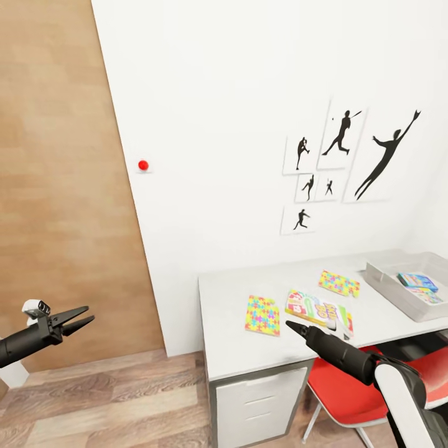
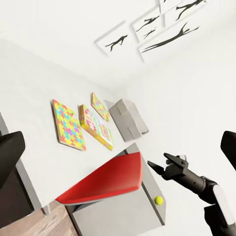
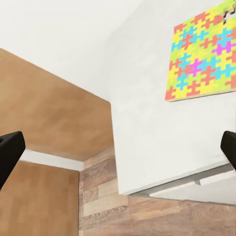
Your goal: Put all the toys in the child's room - the three board games (two on the bed and one on the table), the two jigsaw puzzles on the table, and the tennis ball on the table - inside the toy box on the table in the child's room.
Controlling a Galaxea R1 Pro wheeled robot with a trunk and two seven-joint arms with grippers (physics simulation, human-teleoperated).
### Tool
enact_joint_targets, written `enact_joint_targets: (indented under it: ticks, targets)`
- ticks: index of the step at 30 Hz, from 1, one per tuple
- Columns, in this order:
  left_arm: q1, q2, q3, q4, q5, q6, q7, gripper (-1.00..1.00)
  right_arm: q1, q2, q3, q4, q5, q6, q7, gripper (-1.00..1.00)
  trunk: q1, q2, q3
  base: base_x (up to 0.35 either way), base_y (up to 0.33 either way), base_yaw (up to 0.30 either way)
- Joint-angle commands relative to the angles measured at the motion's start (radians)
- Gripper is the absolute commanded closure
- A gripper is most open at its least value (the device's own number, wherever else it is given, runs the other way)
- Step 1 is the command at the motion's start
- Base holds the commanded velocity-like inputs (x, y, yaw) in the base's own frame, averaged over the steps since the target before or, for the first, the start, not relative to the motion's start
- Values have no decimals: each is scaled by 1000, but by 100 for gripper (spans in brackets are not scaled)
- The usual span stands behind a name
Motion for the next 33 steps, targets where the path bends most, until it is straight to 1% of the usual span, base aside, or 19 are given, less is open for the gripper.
enact_joint_targets:
  ticks: [1,7,15,20,24,27,30,33]
  targets:
    - [-1,0,0,0,0,11,-4,-100,-1,0,-1,-1,5,5,6,-100,1,-2,-2,216,52,0]
    - [-1,0,1,0,-1,10,-4,-100,-2,0,0,-1,5,5,6,-100,1,-2,-2,200,-13,0]
    - [-1,0,1,0,0,10,-4,-100,-1,0,1,0,5,6,5,-100,1,-2,-3,189,-135,30]
    - [-1,0,1,0,1,11,-4,-100,-2,0,2,0,6,5,5,-100,1,-2,-4,213,-111,206]
    - [-1,0,1,0,0,10,-4,-100,-2,0,5,0,9,5,4,-100,1,-2,-7,91,-43,258]
    - [-1,0,1,0,0,10,-5,-100,-2,0,16,-1,21,4,-2,-100,1,-2,-9,15,-15,272]
    - [-1,0,1,0,0,10,-5,-100,-7,2,29,0,40,4,-27,-100,1,-2,-11,-72,47,277]
    - [-1,0,1,0,-1,10,-5,-100,-15,4,45,-1,46,5,-54,-100,1,-2,-12,-68,67,279]
